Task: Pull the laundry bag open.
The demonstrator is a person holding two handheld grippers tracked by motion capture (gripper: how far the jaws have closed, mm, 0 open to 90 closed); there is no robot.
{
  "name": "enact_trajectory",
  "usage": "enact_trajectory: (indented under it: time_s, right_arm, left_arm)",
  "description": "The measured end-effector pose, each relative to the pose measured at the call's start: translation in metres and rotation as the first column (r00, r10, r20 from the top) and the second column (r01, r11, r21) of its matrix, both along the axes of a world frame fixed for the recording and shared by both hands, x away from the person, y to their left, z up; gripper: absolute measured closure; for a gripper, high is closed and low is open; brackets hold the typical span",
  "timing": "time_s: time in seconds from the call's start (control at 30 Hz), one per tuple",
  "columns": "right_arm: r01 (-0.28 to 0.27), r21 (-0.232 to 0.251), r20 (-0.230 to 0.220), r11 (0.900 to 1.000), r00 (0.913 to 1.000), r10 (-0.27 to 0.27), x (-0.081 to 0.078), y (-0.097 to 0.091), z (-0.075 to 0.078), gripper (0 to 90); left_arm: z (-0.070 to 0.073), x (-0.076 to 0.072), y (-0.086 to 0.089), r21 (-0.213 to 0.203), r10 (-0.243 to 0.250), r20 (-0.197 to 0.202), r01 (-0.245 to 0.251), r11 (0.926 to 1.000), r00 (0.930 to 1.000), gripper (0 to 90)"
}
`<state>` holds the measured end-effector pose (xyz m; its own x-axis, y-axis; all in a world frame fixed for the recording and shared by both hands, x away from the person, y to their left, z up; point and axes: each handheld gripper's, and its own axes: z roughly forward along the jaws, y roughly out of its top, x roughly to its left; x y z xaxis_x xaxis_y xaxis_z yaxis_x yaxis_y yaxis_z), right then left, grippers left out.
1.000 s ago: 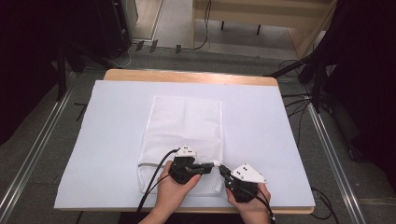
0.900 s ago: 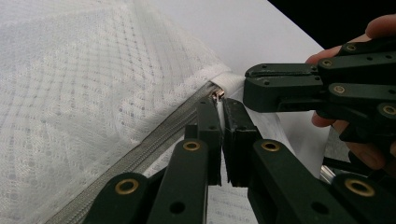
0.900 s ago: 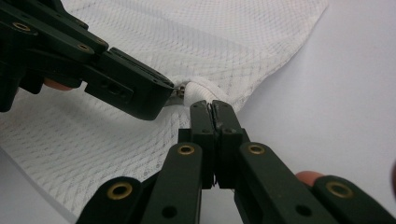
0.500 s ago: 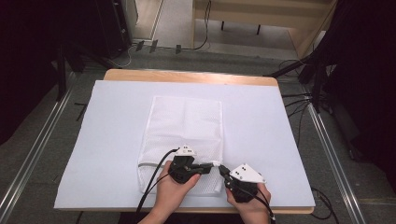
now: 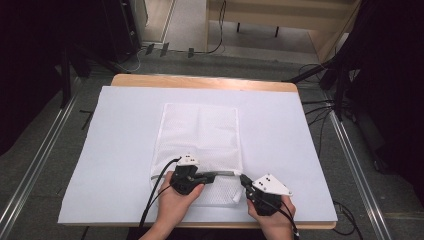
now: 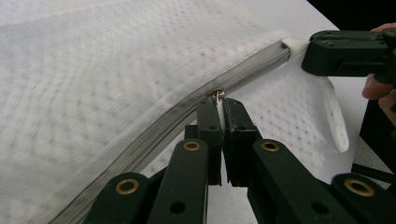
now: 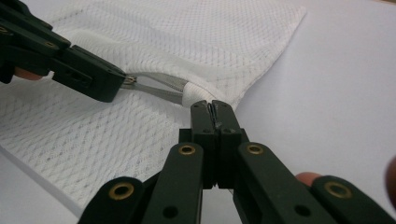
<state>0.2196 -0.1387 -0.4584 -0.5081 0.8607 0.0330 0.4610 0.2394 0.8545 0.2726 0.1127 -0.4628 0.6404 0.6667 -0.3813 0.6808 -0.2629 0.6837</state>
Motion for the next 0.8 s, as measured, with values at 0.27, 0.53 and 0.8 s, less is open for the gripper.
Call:
enact_trajectory:
  time_s: [0.27,0.53,0.8]
  right_arm:
    - [0.007,0.005,-0.001,1.0,1.0,-0.007,0.001,-0.002,0.0,90.0]
    - [0.013,0.002,0.007,0.9999,0.9999,-0.013,-0.001,-0.002,0.002,90.0]
    - [0.016,0.013,0.012,0.9998,0.9998,-0.016,-0.001,-0.005,0.004,90.0]
  left_arm:
    - [0.002,-0.004,0.025,0.028,0.029,0.016,-0.029,0.9992,0.9995,87.8]
    - [0.001,-0.007,0.058,0.044,0.089,0.019,-0.09,0.995,0.9959,87.8]
    - [0.001,-0.008,0.086,0.055,0.128,0.011,-0.128,0.9902,0.9917,87.7]
